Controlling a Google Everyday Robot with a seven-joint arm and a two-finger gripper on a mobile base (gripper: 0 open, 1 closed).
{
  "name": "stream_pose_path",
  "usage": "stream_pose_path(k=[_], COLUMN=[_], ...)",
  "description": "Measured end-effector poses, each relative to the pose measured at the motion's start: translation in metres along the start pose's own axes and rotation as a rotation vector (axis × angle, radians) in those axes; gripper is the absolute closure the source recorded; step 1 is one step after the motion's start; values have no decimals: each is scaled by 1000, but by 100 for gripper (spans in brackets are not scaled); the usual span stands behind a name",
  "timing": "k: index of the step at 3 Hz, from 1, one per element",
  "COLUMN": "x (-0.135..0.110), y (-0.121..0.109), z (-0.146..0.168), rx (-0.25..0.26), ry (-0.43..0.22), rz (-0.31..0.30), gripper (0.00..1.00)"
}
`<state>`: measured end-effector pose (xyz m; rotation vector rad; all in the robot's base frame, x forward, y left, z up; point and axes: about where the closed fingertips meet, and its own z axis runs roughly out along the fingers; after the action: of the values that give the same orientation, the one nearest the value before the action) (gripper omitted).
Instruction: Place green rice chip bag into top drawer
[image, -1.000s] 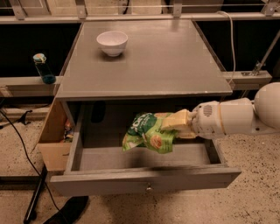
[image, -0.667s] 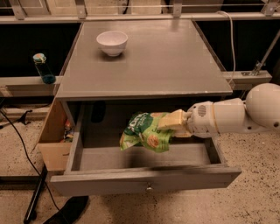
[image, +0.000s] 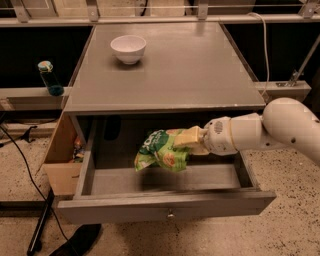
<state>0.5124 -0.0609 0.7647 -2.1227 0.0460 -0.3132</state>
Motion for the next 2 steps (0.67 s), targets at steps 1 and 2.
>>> stream_pose_path(k=[1, 2], x=[7, 11], y=[9, 20], z=[17, 39], rx=[-15, -30], ry=[-7, -22], rz=[-16, -38], gripper=[100, 100])
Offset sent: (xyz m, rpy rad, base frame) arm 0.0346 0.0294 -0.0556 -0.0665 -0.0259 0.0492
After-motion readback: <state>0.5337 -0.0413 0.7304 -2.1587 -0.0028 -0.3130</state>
